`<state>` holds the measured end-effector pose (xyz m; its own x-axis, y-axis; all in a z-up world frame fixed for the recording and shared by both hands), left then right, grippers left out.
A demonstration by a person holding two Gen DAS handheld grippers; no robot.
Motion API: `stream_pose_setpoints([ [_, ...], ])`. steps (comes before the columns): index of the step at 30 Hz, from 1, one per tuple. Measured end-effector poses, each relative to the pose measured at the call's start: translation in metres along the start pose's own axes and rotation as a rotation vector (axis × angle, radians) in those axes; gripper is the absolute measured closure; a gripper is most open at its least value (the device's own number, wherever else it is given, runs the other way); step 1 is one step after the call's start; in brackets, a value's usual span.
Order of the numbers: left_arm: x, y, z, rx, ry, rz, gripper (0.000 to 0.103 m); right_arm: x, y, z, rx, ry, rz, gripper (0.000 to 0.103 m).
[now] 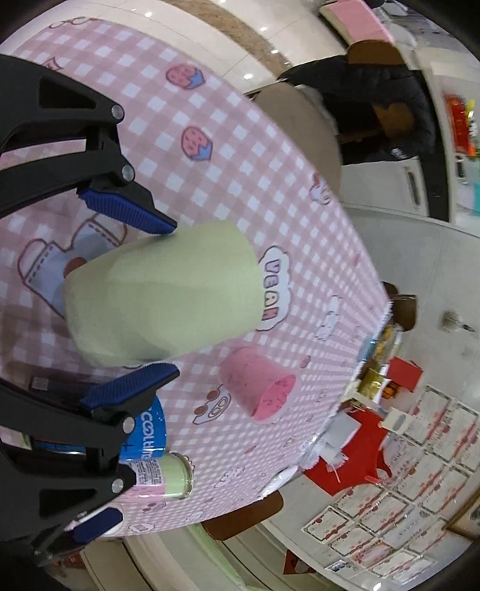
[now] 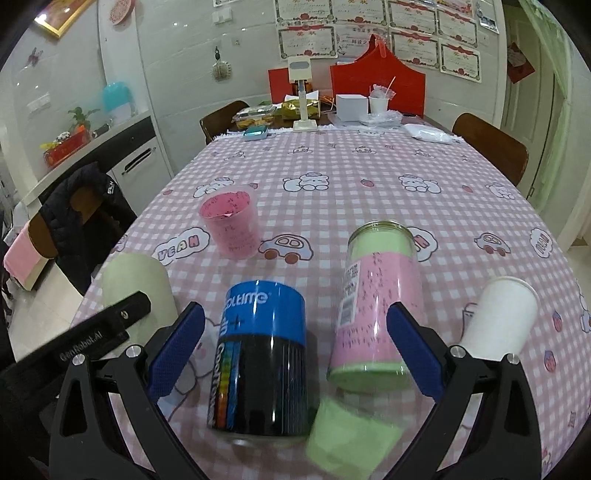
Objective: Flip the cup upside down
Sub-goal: 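Close the left tool around the pale green cup's body, then lift the pale green cup with the left tool and turn it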
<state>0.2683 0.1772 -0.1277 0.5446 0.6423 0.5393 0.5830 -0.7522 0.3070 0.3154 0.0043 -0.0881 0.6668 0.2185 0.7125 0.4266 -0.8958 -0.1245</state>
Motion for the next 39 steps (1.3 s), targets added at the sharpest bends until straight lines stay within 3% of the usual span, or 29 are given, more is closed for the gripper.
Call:
stream_pose_setpoints([
  [5, 0.016, 0.004, 0.012, -0.034, -0.067, -0.042, 0.031, 0.003, 0.001, 0.009, 0.029, -0.025, 0.01, 0.008],
  [11, 0.014, 0.016, 0.037, -0.107, -0.217, -0.024, 0.026, 0.004, 0.006, 0.008, 0.042, -0.018, 0.036, 0.008],
  [21, 0.009, 0.031, 0.042, -0.125, -0.247, 0.112, 0.026, 0.005, 0.017, 0.005, 0.026, -0.004, 0.077, 0.008],
  [29, 0.007, 0.026, 0.037, -0.15, -0.257, 0.128, 0.026, 0.005, 0.018, 0.001, 0.062, 0.003, 0.103, 0.008],
  [39, 0.003, 0.022, 0.023, -0.182, -0.272, 0.153, 0.027, 0.008, 0.016, -0.02, 0.039, 0.057, 0.099, 0.008],
])
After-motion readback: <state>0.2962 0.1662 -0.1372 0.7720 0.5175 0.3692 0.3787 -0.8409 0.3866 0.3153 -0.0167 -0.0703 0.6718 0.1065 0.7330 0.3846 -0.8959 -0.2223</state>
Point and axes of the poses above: each gripper's, at about its wrist camera, not at the fingertips, and z roughly the way its jaws point, y to its right, x to its top, the point moved 6 cm from there along z, roughly the way its jaws point, and after that the axes turned 1 degree about x, right-handed, at the moved point
